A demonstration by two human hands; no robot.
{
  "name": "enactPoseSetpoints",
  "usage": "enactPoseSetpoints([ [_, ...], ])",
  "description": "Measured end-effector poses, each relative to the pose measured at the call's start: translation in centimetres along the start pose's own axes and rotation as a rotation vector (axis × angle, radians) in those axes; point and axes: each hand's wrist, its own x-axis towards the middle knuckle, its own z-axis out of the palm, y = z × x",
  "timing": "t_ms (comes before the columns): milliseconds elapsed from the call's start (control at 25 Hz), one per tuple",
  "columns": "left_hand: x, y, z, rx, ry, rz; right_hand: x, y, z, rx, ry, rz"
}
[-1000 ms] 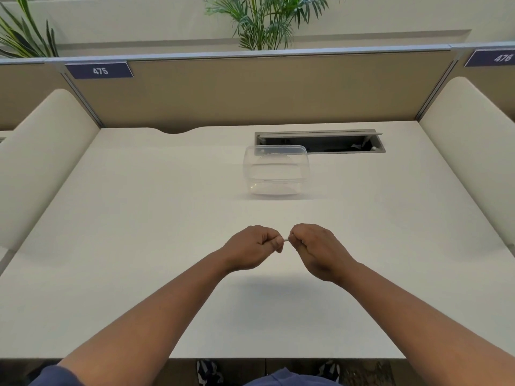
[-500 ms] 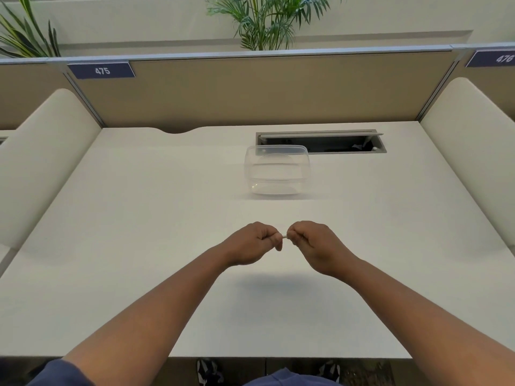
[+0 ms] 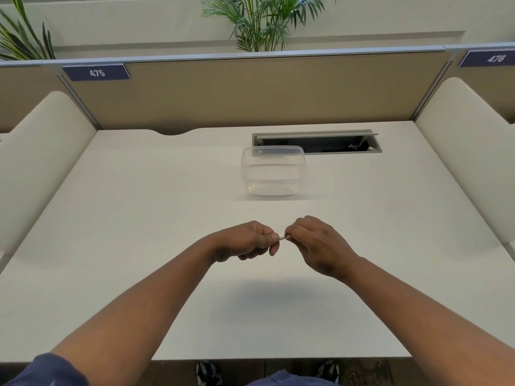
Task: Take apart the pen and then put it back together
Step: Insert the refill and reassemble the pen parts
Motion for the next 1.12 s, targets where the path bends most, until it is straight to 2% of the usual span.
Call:
enactPoseSetpoints([
  [80, 0.0, 0.0, 0.4, 0.046, 0.075, 0.008, 0.2, -0.7, 0.2, 0.029, -0.018, 0.119],
  [120, 0.1, 0.0, 0.7, 0.096, 0.132, 0.012, 0.4, -1.3, 0.3, 0.097, -0.045, 0.245],
  [200, 0.2, 0.1, 1.4, 0.308, 0.258, 0.019, 1.1, -2.4, -0.1, 0.409, -0.142, 0.627],
  [280, 0.3, 0.2, 2.1, 0.675, 0.387, 0.018, 1.8, -2.7, -1.0, 0.774, -0.274, 0.980],
  [360, 0.4, 0.1, 2.6, 0.876, 0.471, 0.049, 2.2, -2.3, -1.8, 1.005, -0.395, 1.110],
  [400, 0.5, 0.0, 2.5, 0.877, 0.470, 0.049, 2.2, -2.2, -2.1, 1.013, -0.412, 1.097],
  [480, 0.8, 0.0, 1.9, 0.710, 0.388, 0.002, 2.0, -2.1, -1.9, 0.803, -0.381, 0.954],
  [560, 1.0, -0.3, 1.2, 0.430, 0.284, -0.011, 1.5, -1.9, -1.1, 0.521, -0.272, 0.715],
  [640, 0.9, -0.6, 0.6, 0.212, 0.210, 0.006, 0.7, -1.2, -0.3, 0.384, -0.172, 0.459],
  [760, 0.8, -0.9, 0.0, 0.036, 0.080, -0.006, 0.0, -0.2, 0.2, 0.217, -0.094, 0.192],
  [880, 0.7, -0.6, -0.6, -0.077, -0.052, -0.050, -0.2, -0.1, 0.4, 0.015, -0.055, 0.020],
  [1000, 0.6, -0.6, -0.6, -0.056, -0.087, -0.058, -0.1, -0.1, 0.0, -0.029, -0.040, -0.032],
  [1080, 0.7, -0.6, -0.3, 0.048, -0.002, -0.031, 0.3, -0.7, -0.1, 0.027, -0.107, 0.083],
  [1120, 0.8, -0.6, 0.1, 0.109, 0.064, -0.017, 0.5, -1.1, 0.0, 0.117, -0.157, 0.212],
])
